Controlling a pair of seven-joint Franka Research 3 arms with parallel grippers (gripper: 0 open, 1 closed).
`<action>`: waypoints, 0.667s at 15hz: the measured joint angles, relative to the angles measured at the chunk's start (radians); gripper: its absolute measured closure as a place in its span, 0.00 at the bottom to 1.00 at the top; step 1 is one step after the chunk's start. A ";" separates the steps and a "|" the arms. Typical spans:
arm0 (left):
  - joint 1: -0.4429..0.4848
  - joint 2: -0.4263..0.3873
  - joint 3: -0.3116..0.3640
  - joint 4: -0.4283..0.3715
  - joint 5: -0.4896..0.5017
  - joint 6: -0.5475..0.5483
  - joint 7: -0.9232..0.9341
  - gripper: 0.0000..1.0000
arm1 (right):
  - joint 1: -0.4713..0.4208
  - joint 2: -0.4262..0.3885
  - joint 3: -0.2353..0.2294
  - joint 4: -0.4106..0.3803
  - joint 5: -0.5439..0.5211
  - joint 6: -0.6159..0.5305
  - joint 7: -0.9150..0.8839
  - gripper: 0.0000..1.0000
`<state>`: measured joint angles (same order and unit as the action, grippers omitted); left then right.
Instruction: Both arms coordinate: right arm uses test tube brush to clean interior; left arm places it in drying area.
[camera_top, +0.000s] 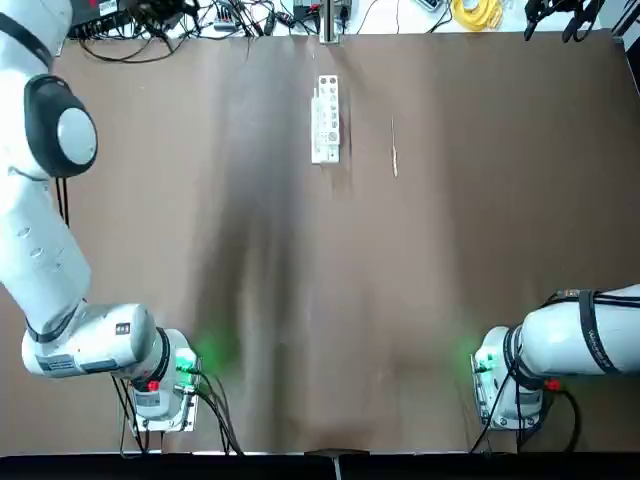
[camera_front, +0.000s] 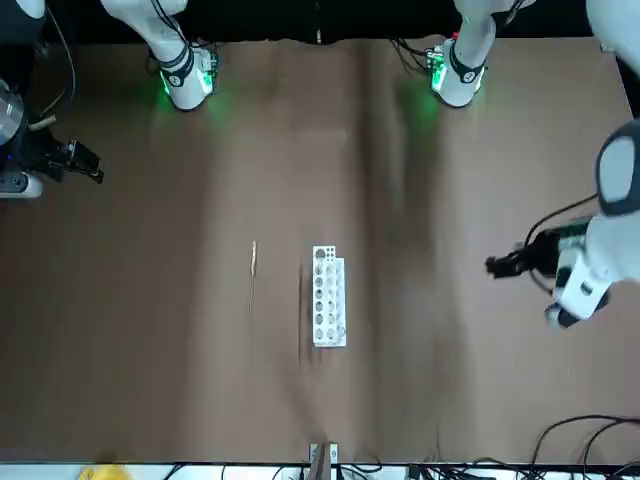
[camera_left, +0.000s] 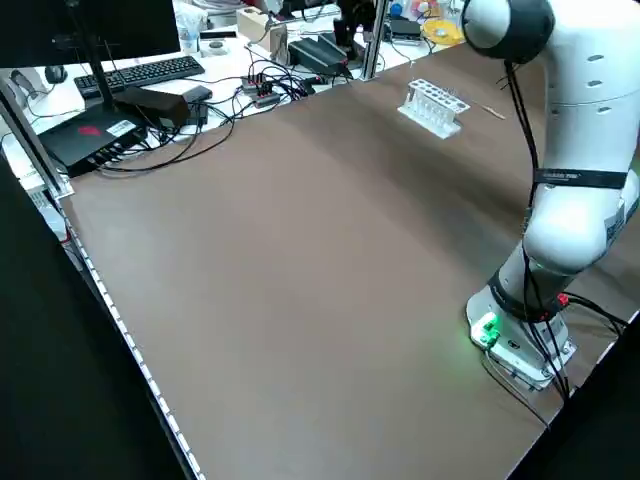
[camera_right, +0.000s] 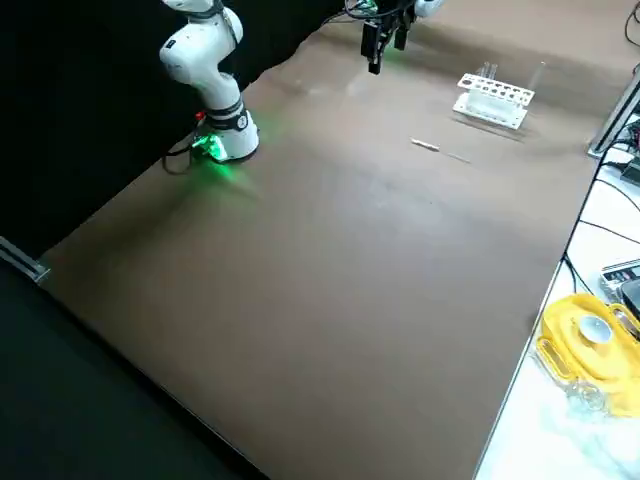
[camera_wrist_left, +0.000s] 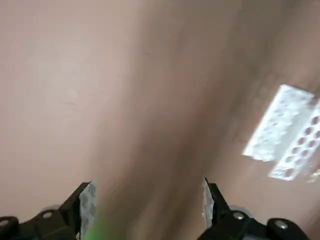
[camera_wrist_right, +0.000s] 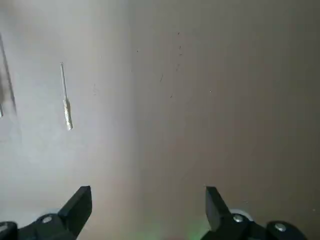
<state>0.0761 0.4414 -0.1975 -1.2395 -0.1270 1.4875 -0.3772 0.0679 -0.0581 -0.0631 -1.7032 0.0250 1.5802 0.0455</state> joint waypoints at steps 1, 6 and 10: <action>0.003 -0.043 0.000 -0.032 0.025 -0.005 0.027 0.00 | 0.000 0.000 0.000 -0.001 0.000 0.000 0.000 0.00; 0.028 -0.243 0.002 -0.215 0.108 0.034 0.195 0.00 | 0.000 0.000 0.001 -0.004 0.000 0.000 0.000 0.00; 0.026 -0.279 -0.005 -0.242 0.115 0.049 0.227 0.00 | 0.000 -0.008 0.001 -0.013 0.000 0.004 0.000 0.00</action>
<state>0.1020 0.1624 -0.2020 -1.4820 -0.0116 1.5369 -0.1503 0.0680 -0.0664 -0.0620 -1.7160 0.0251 1.5842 0.0455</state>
